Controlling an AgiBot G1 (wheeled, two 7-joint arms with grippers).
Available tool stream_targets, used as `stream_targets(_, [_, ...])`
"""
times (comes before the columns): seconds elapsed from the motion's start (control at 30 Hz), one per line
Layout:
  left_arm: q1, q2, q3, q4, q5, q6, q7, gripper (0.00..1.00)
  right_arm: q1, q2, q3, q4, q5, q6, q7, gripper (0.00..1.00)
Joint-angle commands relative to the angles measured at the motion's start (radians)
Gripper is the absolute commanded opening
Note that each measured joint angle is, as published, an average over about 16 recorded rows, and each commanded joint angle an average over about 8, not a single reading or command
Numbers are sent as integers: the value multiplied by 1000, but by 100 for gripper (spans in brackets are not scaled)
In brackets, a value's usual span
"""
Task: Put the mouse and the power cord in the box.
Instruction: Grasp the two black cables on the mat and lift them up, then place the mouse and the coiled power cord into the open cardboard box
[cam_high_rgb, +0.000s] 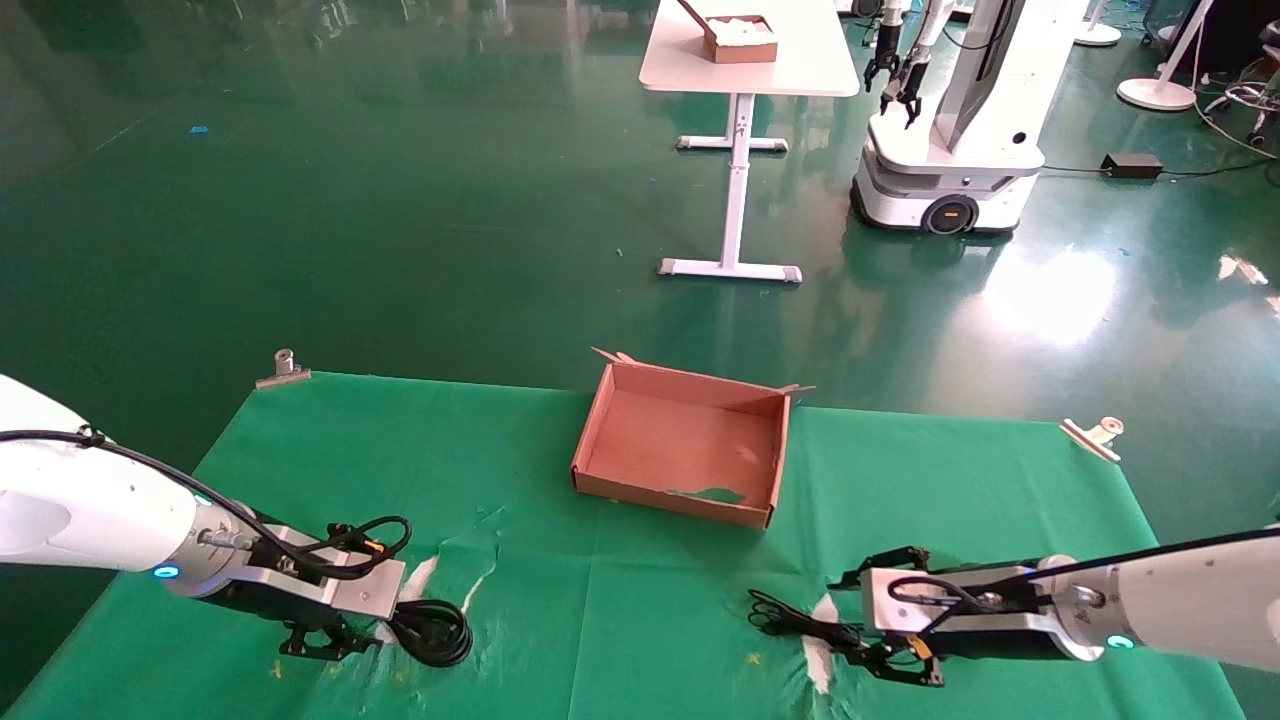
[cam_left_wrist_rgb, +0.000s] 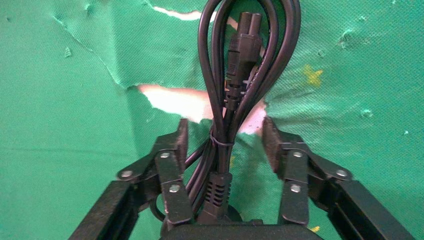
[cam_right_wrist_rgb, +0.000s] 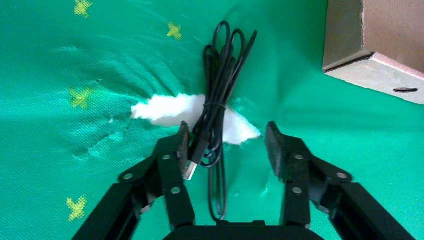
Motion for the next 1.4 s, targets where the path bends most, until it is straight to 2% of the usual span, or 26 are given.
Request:
stream_targets(0.03, [0, 0, 0, 0, 0, 0, 0, 0, 0, 0, 0, 0, 0, 0, 0, 0])
stream_targets(0.73, [1, -1, 0, -1, 0, -1, -2, 0, -1, 0, 1, 2, 2, -2, 1, 0])
stream_targets(0.9, [-9, -13, -16, 7, -22, 22, -11, 0, 8, 13, 18, -9, 26, -25, 21, 0])
stream_targets(1.03, [-44, -37, -48, 17, -70, 89, -27, 0, 37, 63, 63, -24, 91, -82, 52, 0])
stream_targets(1.17, [-95, -61, -112, 47, -162, 182, -86, 0, 93, 138, 115, -32, 166, -134, 86, 0])
stream_targets(1.3, [-140, -58, -193, 93, -279, 224, -194, 0, 168, 180, 146, -29, 211, -147, 131, 0])
stream_targets(1.4, [-171, -30, -241, 110, -349, 200, -268, 0, 223, 166, 156, -19, 226, -136, 171, 0])
